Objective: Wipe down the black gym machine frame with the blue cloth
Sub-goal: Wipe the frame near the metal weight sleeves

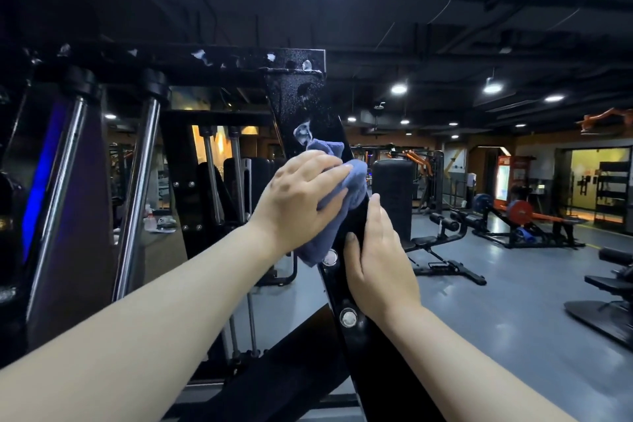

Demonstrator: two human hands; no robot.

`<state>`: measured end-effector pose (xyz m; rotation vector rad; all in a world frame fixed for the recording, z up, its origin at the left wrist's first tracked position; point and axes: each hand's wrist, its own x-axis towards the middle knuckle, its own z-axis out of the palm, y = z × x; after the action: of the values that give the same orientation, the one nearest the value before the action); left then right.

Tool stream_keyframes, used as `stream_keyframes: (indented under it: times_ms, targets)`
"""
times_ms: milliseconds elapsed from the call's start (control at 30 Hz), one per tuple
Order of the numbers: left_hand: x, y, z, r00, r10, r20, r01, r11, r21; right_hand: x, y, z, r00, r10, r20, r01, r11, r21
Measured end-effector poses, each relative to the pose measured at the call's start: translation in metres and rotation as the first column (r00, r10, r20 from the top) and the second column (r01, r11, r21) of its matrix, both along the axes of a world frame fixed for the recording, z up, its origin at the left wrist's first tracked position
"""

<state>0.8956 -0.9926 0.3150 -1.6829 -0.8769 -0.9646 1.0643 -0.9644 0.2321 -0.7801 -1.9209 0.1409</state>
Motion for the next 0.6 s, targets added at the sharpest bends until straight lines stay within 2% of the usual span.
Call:
stream_keyframes:
  times_ms: [100, 133, 233, 300, 367, 400, 433, 500, 600]
  targets:
    - [0.021, 0.003, -0.003, 0.949, 0.0, 0.315, 0.001, 1.0, -0.002, 0.0, 0.001, 0.0, 1.0, 0.001, 0.013, -0.001, 1.0, -0.012]
    - [0.03, 0.002, -0.011, 0.927, -0.003, 0.375, 0.013, 1.0, -0.026, 0.001, 0.0, -0.001, 0.999, 0.03, -0.013, -0.03, 0.999, -0.009]
    - [0.053, -0.011, -0.035, 0.915, 0.027, 0.403, 0.071, 0.971, -0.227, 0.006, -0.011, 0.0, 0.968, 0.214, -0.131, -0.199, 0.973, 0.12]
    - [0.055, -0.022, -0.037, 0.878, -0.085, 0.472, 0.278, 0.892, -0.356, 0.004, -0.021, 0.002, 0.957, 0.272, -0.102, -0.248, 0.948, 0.201]
    - [0.053, -0.03, -0.03, 0.74, -0.236, 0.63, 0.52, 0.795, -0.312, 0.001, -0.019, 0.009, 0.988, 0.153, -0.018, -0.147, 0.971, 0.189]
    - [0.053, -0.032, -0.03, 0.668, -0.275, 0.691, 0.575, 0.781, -0.244, 0.0, -0.015, 0.014, 0.999, 0.044, 0.027, -0.048, 0.975, 0.215]
    - [0.054, -0.035, -0.032, 0.62, -0.288, 0.73, 0.575, 0.8, -0.173, -0.001, -0.008, 0.018, 0.997, -0.047, 0.061, 0.029, 0.963, 0.266]
    - [0.054, -0.032, -0.048, 0.593, -0.278, 0.756, 0.462, 0.886, -0.036, -0.002, 0.005, 0.03, 0.985, -0.155, 0.076, 0.119, 0.926, 0.358]
    - [0.059, -0.018, -0.081, 0.525, -0.278, 0.804, 0.377, 0.923, 0.073, -0.009, 0.02, 0.059, 0.948, -0.315, 0.055, 0.255, 0.848, 0.465]
